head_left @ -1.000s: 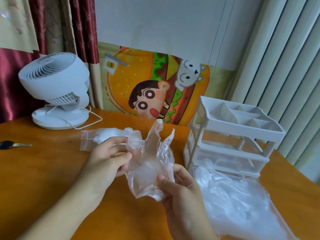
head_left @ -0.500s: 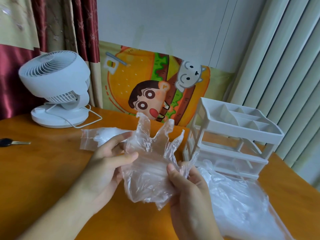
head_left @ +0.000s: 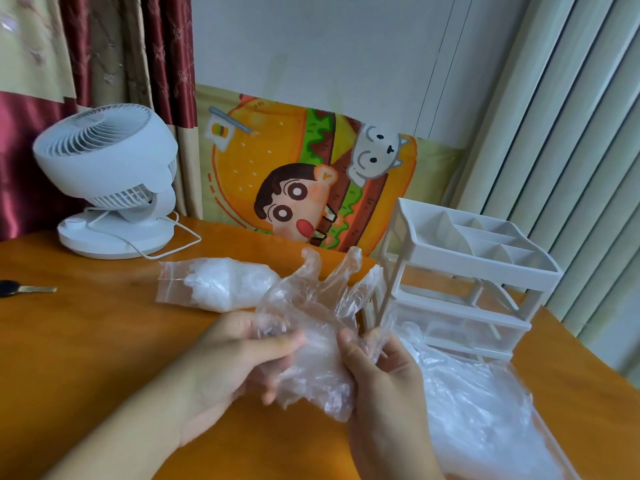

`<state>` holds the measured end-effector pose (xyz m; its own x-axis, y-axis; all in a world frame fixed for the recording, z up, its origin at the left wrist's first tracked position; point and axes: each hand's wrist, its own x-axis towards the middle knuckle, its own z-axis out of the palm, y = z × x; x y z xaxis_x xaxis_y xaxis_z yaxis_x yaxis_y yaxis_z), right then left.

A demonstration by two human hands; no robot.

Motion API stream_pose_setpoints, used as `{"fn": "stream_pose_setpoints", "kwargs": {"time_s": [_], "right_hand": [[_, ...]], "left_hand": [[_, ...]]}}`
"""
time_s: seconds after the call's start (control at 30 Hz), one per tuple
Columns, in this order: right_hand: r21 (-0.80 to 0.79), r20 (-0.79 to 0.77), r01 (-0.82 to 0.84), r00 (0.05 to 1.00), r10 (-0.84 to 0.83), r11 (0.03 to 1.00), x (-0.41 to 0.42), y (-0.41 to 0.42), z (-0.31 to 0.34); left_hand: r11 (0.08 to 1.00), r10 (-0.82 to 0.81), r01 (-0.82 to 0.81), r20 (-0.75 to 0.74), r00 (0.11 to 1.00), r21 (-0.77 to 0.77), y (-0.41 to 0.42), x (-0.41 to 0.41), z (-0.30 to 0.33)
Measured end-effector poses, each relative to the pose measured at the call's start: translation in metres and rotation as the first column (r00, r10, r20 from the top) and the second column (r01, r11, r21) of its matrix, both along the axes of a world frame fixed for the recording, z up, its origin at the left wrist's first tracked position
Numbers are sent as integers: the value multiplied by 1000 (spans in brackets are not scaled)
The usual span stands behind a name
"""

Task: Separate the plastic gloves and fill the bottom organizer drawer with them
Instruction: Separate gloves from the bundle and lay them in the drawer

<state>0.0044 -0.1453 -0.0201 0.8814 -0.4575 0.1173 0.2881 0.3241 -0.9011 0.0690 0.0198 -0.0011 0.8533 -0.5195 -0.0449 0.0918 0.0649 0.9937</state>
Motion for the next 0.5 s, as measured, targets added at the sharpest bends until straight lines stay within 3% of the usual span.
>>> {"fn": "stream_pose_setpoints", "kwargs": {"time_s": [0.1, 0.23, 0.37, 0.5], "right_hand": [[-17, -10, 16, 1000, -16, 1000, -3, 0, 4], [-23, -133, -11, 991, 8, 1000, -3, 5, 2], [-92, -107, 140, 983, -150, 986, -4, -3, 8], [-89, -29, 190, 981, -193, 978, -9, -6, 17]], "left_hand": [[979, 152, -175, 199, 968, 104, -1, 2, -5], [985, 155, -166, 191, 969, 43, -3, 0, -4], [976, 200, -212, 206, 958, 40, 5, 7, -4], [983, 180, -181, 218, 959, -17, 8, 8, 1]]}}
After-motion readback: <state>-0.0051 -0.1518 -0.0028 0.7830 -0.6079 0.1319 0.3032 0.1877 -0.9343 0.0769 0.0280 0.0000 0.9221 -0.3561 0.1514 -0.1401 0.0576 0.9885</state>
